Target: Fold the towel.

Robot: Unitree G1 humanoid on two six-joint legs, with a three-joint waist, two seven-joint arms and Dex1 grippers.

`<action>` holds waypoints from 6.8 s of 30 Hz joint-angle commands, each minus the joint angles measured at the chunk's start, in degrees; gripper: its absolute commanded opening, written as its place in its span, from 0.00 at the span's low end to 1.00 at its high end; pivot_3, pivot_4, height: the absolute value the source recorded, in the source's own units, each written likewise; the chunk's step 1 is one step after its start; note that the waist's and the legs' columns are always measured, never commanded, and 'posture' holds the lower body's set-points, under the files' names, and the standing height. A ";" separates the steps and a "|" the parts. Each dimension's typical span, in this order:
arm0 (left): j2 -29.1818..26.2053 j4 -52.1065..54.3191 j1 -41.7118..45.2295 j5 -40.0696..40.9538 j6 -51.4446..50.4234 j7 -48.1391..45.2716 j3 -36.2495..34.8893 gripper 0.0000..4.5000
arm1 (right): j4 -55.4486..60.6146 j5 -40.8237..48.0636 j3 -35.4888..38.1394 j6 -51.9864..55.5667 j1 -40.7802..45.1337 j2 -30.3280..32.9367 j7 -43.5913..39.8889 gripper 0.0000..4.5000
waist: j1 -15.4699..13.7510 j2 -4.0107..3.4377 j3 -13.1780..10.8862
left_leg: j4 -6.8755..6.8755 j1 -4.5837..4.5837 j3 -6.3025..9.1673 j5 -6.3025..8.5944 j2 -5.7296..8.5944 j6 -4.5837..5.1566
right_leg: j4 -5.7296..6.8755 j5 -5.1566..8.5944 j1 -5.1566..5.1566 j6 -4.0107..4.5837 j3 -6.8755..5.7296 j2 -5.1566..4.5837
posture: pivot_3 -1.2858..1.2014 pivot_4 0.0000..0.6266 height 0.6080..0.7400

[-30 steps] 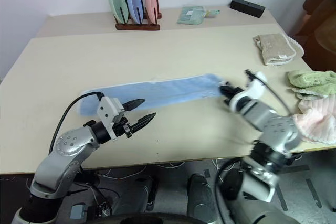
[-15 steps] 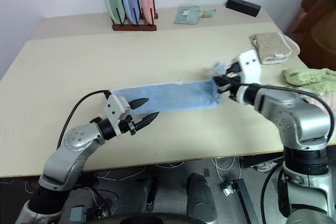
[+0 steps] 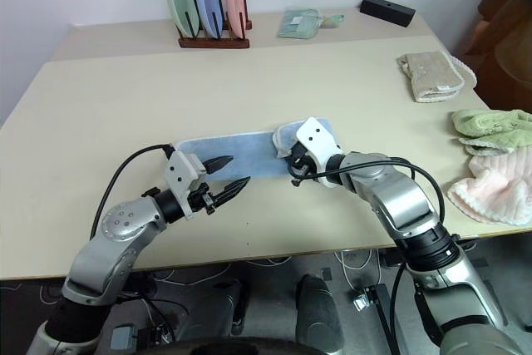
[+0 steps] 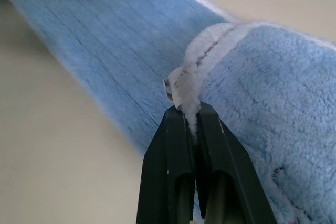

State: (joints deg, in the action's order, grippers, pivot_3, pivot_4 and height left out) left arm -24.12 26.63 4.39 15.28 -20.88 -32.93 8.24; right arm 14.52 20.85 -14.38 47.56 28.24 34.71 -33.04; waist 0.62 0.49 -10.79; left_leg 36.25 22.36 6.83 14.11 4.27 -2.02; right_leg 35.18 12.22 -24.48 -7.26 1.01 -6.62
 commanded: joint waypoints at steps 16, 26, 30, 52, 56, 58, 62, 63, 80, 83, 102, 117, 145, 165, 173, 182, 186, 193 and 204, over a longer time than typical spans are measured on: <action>4.58 0.43 -3.40 0.87 -0.18 5.90 -3.24 0.65 | -13.54 -1.07 12.88 -14.03 1.52 -6.04 -1.29 0.33 | 0.07 0.03 0.01 | -0.03 -0.06 -0.03 0.00 -0.01 0.00 | 0.02 -0.01 0.01 0.01 0.01 0.04 | 0.52 0.24 1.00; 4.52 1.70 -6.79 0.39 -0.70 8.39 -5.20 0.65 | -25.35 -12.55 3.49 -25.21 -0.46 -9.83 -3.42 0.02 | 0.15 0.03 0.04 | -0.03 -0.07 -0.03 0.00 0.01 -0.01 | 0.02 -0.01 0.00 0.02 0.04 0.03 | 0.52 0.24 1.00; 4.55 3.96 -10.16 0.72 -2.65 10.63 -7.16 0.65 | -22.95 -11.83 6.38 -27.91 -0.14 -9.95 -3.56 0.02 | 0.22 0.03 0.04 | -0.06 -0.09 -0.02 0.00 0.00 -0.01 | 0.02 -0.01 0.00 0.02 0.04 0.04 | 0.52 0.24 1.00; 26.55 -0.84 -1.30 47.34 -30.21 53.48 -31.12 1.00 | -8.82 -11.07 2.16 -37.29 3.38 -9.16 -16.42 0.94 | -0.36 0.12 0.05 | 0.08 -0.07 0.07 -0.02 0.04 -0.06 | 0.05 -0.01 0.09 0.01 0.02 0.02 | 0.52 0.24 1.00; 27.74 -4.87 2.78 46.94 -27.57 57.35 -31.66 0.88 | -7.22 -11.23 1.87 -36.54 2.97 -9.76 -15.69 0.95 | -1.04 0.14 0.07 | 0.11 -0.08 0.06 -0.03 0.08 -0.09 | 0.04 -0.01 0.11 0.01 0.03 0.02 | 0.52 0.24 1.00; 27.80 -5.65 3.92 47.09 -26.69 57.45 -31.27 0.70 | -6.43 -11.56 1.76 -36.41 2.30 -9.63 -15.35 0.95 | -1.21 0.14 0.08 | 0.10 -0.08 0.05 -0.03 0.08 -0.09 | 0.03 -0.01 0.11 0.02 0.04 0.02 | 0.52 0.24 1.00; 27.61 -6.12 4.98 47.82 -25.42 57.67 -30.70 0.26 | -5.01 -12.37 1.50 -36.34 0.96 -9.06 -14.95 0.95 | -1.41 0.17 0.07 | 0.13 -0.06 0.05 -0.04 0.10 -0.10 | 0.02 -0.01 0.12 0.02 0.04 0.01 | 0.52 0.24 1.00; 27.55 -6.07 5.06 47.97 -25.17 57.69 -30.63 0.14 | -4.72 -12.40 1.57 -36.16 0.74 -9.02 -14.89 0.95 | -1.35 0.18 0.07 | 0.14 -0.05 0.05 -0.04 0.11 -0.10 | 0.01 -0.01 0.12 0.02 0.04 0.01 | 0.52 0.24 1.00; -6.19 1.87 3.48 39.90 -17.13 32.63 -36.37 0.01 | -6.48 -14.60 2.82 -36.72 -1.45 -6.12 -13.84 0.95 | -1.04 0.29 0.02 | -0.02 -0.05 0.04 -0.05 0.03 -0.13 | 0.01 0.00 0.02 0.05 0.06 0.11 | 0.52 0.24 1.00; -9.69 3.71 4.46 37.57 -17.60 27.58 -30.74 0.01 | -7.02 -14.31 3.08 -36.65 -1.19 -6.60 -13.54 0.95 | -1.32 0.30 0.02 | 0.00 -0.05 0.03 -0.05 0.06 -0.13 | -0.05 0.01 0.07 0.08 0.07 0.07 | 0.52 0.24 1.00; -6.21 0.67 14.95 13.94 -17.64 9.86 4.89 0.07 | -5.33 -14.79 4.96 -35.76 -4.73 -5.02 -11.49 0.95 | 0.08 0.31 0.01 | -0.10 -0.05 0.01 -0.04 0.00 -0.12 | -0.03 -0.01 -0.01 0.03 0.08 0.11 | 0.52 0.24 1.00; -5.59 5.88 8.18 35.81 -24.13 15.77 -30.21 0.55 | -8.29 -12.41 9.49 -31.35 -0.26 -5.74 -9.35 0.44 | 0.20 0.31 0.00 | -0.08 -0.06 0.04 -0.05 -0.05 -0.12 | 0.01 -0.01 -0.03 0.02 0.08 0.10 | 0.52 0.24 1.00; 1.81 -10.51 0.39 8.41 -2.80 12.28 -14.11 0.09 | -14.52 -14.79 1.30 -22.10 -0.45 -18.77 -3.04 0.05 | 0.18 0.28 0.17 | -0.11 -0.16 0.03 -0.05 0.00 -0.13 | 0.06 -0.03 0.01 0.04 0.08 0.08 | 0.52 0.24 1.00; -6.80 5.92 -16.78 13.96 -2.85 0.55 -21.38 0.09 | -13.90 4.08 14.55 12.37 3.76 -30.69 6.30 0.99 | 0.34 0.26 0.14 | -0.14 -0.07 0.03 -0.04 -0.08 -0.12 | 0.03 -0.01 -0.07 0.08 0.06 0.10 | 0.52 0.24 1.00; -5.32 7.57 -15.81 13.57 -3.71 2.96 -18.95 0.09 | -15.46 7.00 15.88 13.45 5.97 -35.35 7.41 0.36 | 0.41 0.25 0.13 | -0.14 -0.07 0.03 -0.04 -0.07 -0.12 | 0.06 -0.02 -0.10 0.06 0.06 0.12 | 0.52 0.24 1.00; -3.93 7.18 -13.72 12.63 -3.66 4.20 -16.22 0.09 | -8.46 12.89 26.28 9.65 6.95 -32.73 10.27 0.01 | 0.13 0.21 0.11 | -0.12 -0.04 0.04 -0.04 -0.04 -0.12 | 0.05 -0.02 -0.10 0.06 0.06 0.11 | 0.52 0.24 1.00; -2.24 4.73 -9.39 11.88 -3.92 4.10 -12.36 0.09 | -8.24 14.39 41.33 5.25 9.39 -26.79 20.29 0.01 | -0.38 0.21 0.11 | -0.10 -0.03 0.05 -0.04 -0.01 -0.12 | 0.02 -0.02 -0.06 0.05 0.06 0.09 | 0.52 0.24 1.00; 0.89 -1.76 -0.80 10.14 -3.17 2.18 -5.84 0.09 | -11.52 18.75 60.83 2.76 8.90 -25.50 40.69 0.01 | 0.41 0.18 0.11 | -0.19 -0.05 0.00 -0.03 -0.02 -0.09 | 0.02 -0.02 -0.08 0.05 0.06 0.10 | 0.52 0.24 1.00; 1.95 -5.98 2.81 8.02 -1.31 -0.41 -3.72 0.09 | -9.47 22.75 62.78 7.57 1.85 -25.41 50.97 0.01 | 0.39 -0.01 0.12 | -0.12 -0.07 -0.08 -0.02 -0.06 -0.03 | 0.06 -0.02 -0.07 0.05 0.14 0.10 | 0.52 0.24 1.00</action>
State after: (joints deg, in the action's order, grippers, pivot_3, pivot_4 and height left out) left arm -22.25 19.97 6.56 23.68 -23.43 -32.85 4.87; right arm 2.61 42.03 47.92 55.08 29.93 8.13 17.35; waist 1.01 0.49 -10.67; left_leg 36.13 22.29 6.75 14.09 4.20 -2.05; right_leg 35.23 12.20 -24.55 -7.21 1.14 -6.52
